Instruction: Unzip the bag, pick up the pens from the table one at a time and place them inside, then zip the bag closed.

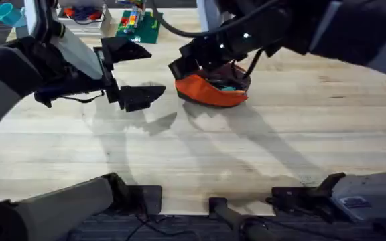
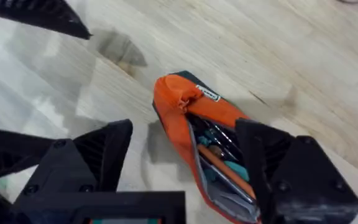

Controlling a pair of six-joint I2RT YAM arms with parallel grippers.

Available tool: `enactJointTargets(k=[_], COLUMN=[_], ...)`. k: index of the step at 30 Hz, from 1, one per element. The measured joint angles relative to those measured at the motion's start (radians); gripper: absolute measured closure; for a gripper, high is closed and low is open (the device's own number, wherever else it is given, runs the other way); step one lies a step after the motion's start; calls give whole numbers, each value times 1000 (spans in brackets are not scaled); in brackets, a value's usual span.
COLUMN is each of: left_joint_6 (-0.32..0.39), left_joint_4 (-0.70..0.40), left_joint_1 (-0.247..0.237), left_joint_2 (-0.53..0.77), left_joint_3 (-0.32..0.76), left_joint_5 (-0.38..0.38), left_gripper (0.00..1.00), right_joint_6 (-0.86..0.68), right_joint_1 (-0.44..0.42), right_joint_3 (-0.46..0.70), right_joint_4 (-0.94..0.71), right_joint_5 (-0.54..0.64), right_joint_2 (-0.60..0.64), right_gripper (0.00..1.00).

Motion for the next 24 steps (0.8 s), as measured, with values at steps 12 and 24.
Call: enactJointTargets(k=[12,24], left_joint_6=[0,0], left_joint_4=[0,0], left_joint_1=[0,0], left_joint_2=[0,0], left_joint_3=[0,0], left_joint_5=[0,0], left_gripper=[6,7], right_joint_6=[70,108], right_joint_1=[2,2], right_joint_3=[168,327], right_joint_4=[-61,-216], right_joint_5=[70,91], right_joint_2=[119,242], right_gripper=[5,5])
